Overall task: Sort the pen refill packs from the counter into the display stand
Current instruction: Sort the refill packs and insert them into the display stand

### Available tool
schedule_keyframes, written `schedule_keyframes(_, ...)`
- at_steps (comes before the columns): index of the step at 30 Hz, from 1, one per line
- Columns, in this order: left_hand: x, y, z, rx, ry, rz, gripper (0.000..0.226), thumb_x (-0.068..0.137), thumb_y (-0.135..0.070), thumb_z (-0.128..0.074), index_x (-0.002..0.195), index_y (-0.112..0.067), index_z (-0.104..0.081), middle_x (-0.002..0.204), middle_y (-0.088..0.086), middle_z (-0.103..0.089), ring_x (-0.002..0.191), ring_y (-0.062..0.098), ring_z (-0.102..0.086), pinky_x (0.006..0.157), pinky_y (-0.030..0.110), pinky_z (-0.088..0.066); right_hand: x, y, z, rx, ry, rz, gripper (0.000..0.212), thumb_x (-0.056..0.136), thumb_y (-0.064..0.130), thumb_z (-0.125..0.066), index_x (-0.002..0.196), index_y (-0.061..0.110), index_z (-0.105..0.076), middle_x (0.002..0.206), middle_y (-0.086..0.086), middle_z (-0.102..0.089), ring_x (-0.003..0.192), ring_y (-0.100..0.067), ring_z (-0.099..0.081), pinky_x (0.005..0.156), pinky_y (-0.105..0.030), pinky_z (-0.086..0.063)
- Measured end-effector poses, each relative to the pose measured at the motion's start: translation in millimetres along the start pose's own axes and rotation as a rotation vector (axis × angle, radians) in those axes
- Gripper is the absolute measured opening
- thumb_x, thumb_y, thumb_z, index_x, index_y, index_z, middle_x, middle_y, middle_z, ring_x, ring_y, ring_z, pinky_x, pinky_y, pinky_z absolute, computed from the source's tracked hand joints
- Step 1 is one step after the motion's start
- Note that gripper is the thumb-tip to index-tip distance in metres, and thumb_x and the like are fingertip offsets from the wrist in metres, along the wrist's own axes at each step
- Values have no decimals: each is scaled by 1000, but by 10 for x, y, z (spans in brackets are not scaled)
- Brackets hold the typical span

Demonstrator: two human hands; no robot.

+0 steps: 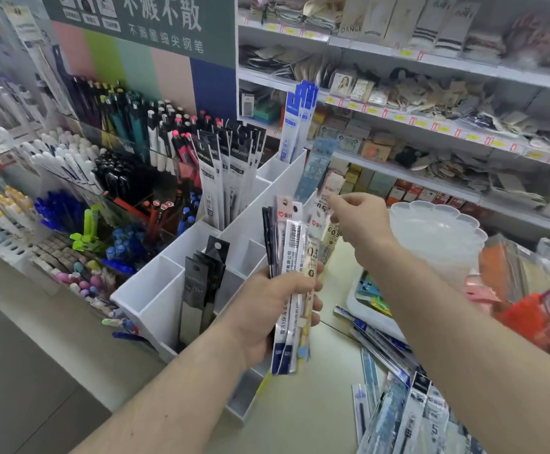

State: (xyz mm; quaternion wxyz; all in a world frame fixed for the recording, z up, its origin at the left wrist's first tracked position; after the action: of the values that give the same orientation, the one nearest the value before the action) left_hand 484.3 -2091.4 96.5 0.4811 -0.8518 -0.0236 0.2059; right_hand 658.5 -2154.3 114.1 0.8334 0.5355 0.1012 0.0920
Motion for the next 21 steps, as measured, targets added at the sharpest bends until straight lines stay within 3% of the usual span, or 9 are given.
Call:
schedule_keyframes(3, -6, 83, 9, -25, 43, 35, 30, 65, -13, -66, 93, -6, -75, 77, 12, -67, 61, 19, -63, 58, 29, -56, -571, -143, 201, 218, 119, -71, 23, 95, 29, -66, 81, 11, -71, 65, -2, -57, 49, -11, -41, 49, -25, -36)
schedule_keyframes(5, -29, 126, -28, -25, 86, 50, 18, 66, -11, -68, 80, -10, -79, 77, 14, -67, 61, 20, -64, 58, 30, -56, -917, -256, 287, 291, 206, -100, 25, 94, 32, -65, 76, 16, -72, 64, -1, -58, 50, -12, -42, 49, -27, -34)
schedule_keyframes(8, -59, 219, -91, -22, 138, 24, 23, 73, -2, -71, 92, -13, -78, 81, 13, -72, 66, 21, -69, 58, 30, -56, -1231, -377, 339, 282, 270, -55, 25, 90, 28, -71, 68, 15, -73, 63, -13, -62, 57, -18, -53, 54, -38, -44)
schedule_keyframes(10, -76, 283, -118, -38, 164, 38, 35, 79, 0, -67, 112, -9, -70, 88, 13, -73, 74, 23, -71, 62, 31, -57, -1322, -420, 370, 265, 233, 8, 19, 88, 19, -73, 75, 6, -73, 72, -26, -63, 60, -21, -59, 61, -44, -51)
schedule_keyframes(12, -102, 323, -137, -33, 173, 58, 43, 78, -1, -67, 121, -7, -65, 95, 14, -73, 81, 26, -72, 66, 34, -57, -1332, -479, 425, 233, 152, 36, 19, 87, 14, -73, 75, -1, -70, 67, -26, -59, 56, -18, -55, 57, -36, -48)
schedule_keyframes(15, -126, 335, -120, 133, 46, 37, 33, 87, 4, -64, 118, -6, -64, 95, 11, -76, 83, 25, -73, 68, 37, -58, -1274, -566, 510, 324, 51, -51, 19, 85, 17, -75, 82, -1, -71, 72, -23, -59, 55, -30, -49, 55, -38, -48)
schedule_keyframes(18, -112, 290, -53, 223, -88, -28, 28, 90, 4, -61, 117, -4, -62, 92, 6, -77, 76, 18, -73, 70, 34, -58, -1093, -638, 612, 464, -126, -140, 11, 91, 13, -70, 83, 6, -70, 69, -9, -57, 48, -11, -40, 48, -26, -38)
schedule_keyframes(21, -76, 185, -4, 173, -180, -82, 23, 89, 7, -60, 111, 0, -63, 84, 6, -76, 68, 17, -71, 70, 35, -57, -814, -669, 602, 489, -232, -122, 18, 95, 14, -66, 77, 13, -67, 62, 0, -62, 54, -10, -53, 53, -23, -51)
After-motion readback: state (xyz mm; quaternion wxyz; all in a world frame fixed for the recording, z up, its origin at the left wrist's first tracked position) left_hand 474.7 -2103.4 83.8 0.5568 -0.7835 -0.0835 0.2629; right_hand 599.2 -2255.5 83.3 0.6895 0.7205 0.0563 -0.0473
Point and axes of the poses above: each hand's wrist, its own x-axis towards the middle knuckle, its own z-axis out of the back of the hand, y = z × x, the point moved 1 cm from there along x, towards the middle knuckle
